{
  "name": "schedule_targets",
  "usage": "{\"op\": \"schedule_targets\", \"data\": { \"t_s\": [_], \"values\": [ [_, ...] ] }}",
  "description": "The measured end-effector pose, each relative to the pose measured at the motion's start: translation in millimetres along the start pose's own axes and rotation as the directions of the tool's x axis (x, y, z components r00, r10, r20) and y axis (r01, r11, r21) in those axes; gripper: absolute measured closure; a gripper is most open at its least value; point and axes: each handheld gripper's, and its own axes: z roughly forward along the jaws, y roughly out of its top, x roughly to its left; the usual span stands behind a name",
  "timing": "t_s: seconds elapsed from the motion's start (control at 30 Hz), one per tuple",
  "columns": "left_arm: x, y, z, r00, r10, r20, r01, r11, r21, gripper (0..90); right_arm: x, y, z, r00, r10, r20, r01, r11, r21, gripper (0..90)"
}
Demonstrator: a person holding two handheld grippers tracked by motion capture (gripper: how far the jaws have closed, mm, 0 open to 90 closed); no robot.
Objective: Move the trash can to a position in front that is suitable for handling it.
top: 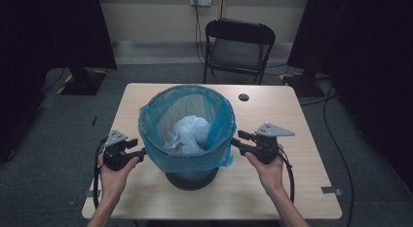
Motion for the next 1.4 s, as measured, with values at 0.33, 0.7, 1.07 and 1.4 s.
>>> {"op": "schedule_targets", "data": {
  "t_s": [0.33,0.7,1.07,1.4],
  "values": [
    [-10.9,3.9,6.8,0.996,-0.008,0.089,0.013,0.9986,-0.052,33.2,2.8,-0.5,7.6,0.9992,0.003,-0.039,-0.004,0.999,-0.034,52.5],
    [-34.8,8.6,13.7,0.9865,0.012,0.163,0.0,0.9972,-0.075,35.9,-10.2,-10.9,-16.3,1.0,0.005,-0.004,-0.005,0.999,-0.046,50.8],
    [-57.2,12.5,20.8,0.9764,0.039,0.212,-0.024,0.997,-0.073,42.0,-23.8,-19.2,-38.3,0.9998,0.02,0.005,-0.02,0.999,-0.046,52.3],
    [-69.3,12.1,20.8,0.9555,0.069,0.287,-0.052,0.9966,-0.064,43.8,-26.1,-29.6,-62.6,0.9997,0.023,0.009,-0.022,0.999,-0.043,52.6]
  ]
}}
